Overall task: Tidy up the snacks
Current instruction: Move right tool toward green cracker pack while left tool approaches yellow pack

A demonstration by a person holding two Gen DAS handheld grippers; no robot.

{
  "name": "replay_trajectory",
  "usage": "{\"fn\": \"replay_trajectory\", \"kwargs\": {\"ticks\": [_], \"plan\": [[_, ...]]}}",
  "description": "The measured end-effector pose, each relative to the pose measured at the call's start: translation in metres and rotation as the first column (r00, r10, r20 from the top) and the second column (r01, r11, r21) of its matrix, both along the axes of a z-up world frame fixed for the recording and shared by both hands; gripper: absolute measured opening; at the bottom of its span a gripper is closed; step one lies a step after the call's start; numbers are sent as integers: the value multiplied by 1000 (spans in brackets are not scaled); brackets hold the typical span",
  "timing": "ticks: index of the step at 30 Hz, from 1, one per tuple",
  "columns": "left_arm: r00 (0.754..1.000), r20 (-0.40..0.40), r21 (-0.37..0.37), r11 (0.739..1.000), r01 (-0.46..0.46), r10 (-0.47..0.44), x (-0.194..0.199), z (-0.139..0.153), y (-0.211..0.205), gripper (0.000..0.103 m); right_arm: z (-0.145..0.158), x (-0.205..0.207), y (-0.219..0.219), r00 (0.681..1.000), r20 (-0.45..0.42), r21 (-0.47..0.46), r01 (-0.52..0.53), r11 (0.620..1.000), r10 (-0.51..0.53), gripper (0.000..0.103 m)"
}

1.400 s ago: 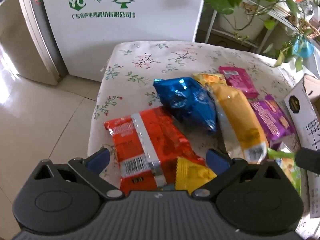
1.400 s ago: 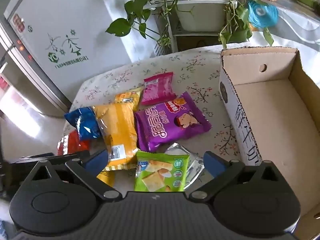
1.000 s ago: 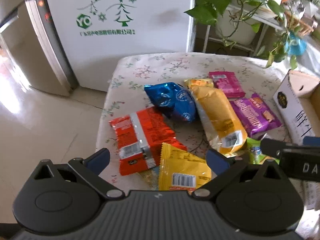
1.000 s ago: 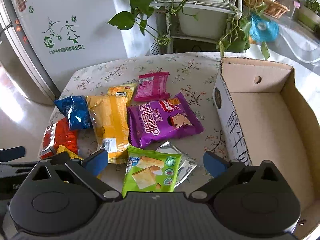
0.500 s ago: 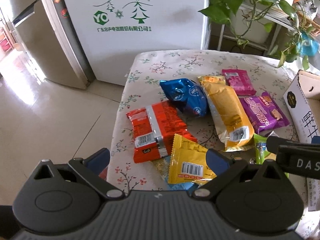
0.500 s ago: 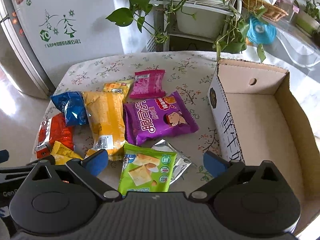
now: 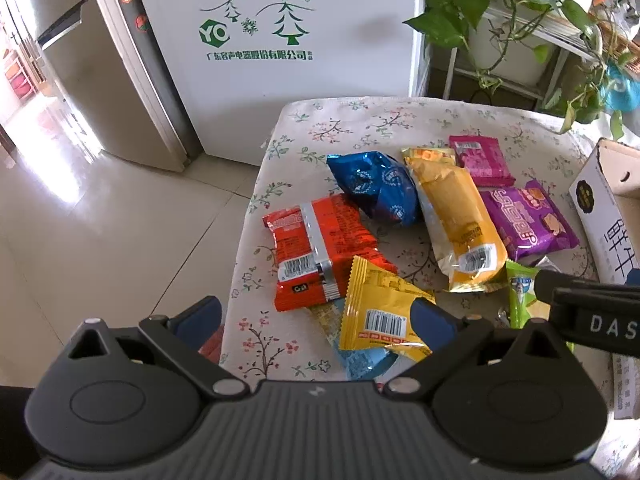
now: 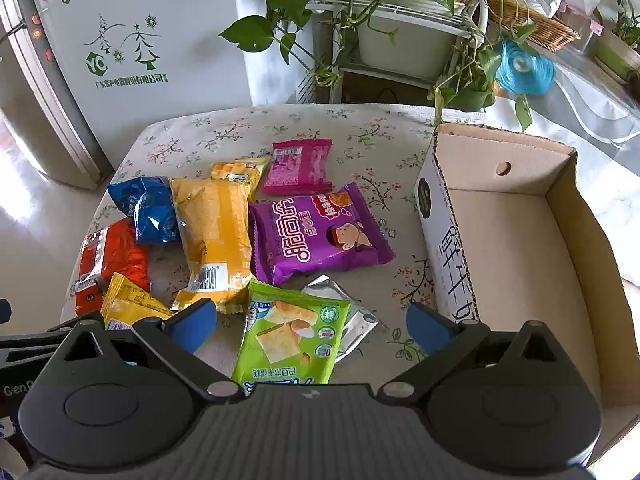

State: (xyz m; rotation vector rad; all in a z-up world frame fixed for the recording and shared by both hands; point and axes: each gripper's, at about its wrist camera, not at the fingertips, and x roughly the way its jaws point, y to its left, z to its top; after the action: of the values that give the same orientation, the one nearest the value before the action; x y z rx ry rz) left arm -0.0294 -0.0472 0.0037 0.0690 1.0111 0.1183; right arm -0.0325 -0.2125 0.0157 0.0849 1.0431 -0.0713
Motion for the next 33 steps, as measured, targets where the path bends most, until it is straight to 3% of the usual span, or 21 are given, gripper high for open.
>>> {"fn": "replay_trajectory", "kwargs": {"ticks": [33], "plan": [[1000,-5,-2,1000,-20,20,-7,16,-10,100,6,-7,-8,1000,-24,6,0,1000,0,103]]}}
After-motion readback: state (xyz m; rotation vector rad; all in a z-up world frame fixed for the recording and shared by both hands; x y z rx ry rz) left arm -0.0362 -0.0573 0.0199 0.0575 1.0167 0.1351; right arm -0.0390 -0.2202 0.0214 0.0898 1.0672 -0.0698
